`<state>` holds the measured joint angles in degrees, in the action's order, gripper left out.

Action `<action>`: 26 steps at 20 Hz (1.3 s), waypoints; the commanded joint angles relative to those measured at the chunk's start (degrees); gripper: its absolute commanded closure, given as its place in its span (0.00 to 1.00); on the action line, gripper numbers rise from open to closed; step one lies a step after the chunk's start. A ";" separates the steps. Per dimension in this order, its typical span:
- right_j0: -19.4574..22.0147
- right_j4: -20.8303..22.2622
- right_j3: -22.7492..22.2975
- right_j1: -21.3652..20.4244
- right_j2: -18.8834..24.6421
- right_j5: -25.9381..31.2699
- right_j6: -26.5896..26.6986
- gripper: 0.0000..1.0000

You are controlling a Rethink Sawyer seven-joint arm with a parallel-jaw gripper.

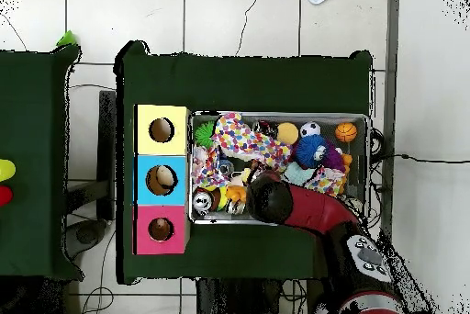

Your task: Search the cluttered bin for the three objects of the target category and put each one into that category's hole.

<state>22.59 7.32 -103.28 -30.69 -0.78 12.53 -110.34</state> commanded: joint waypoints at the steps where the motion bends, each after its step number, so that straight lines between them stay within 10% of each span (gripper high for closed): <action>1: 0.45 -4.18 -3.94 3.14 1.99 -0.50 -11.82 0.00; 26: 0.30 -14.89 -8.45 4.36 7.37 -6.16 -14.01 0.00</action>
<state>22.24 -3.97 -106.84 -29.87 -0.04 9.92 -110.34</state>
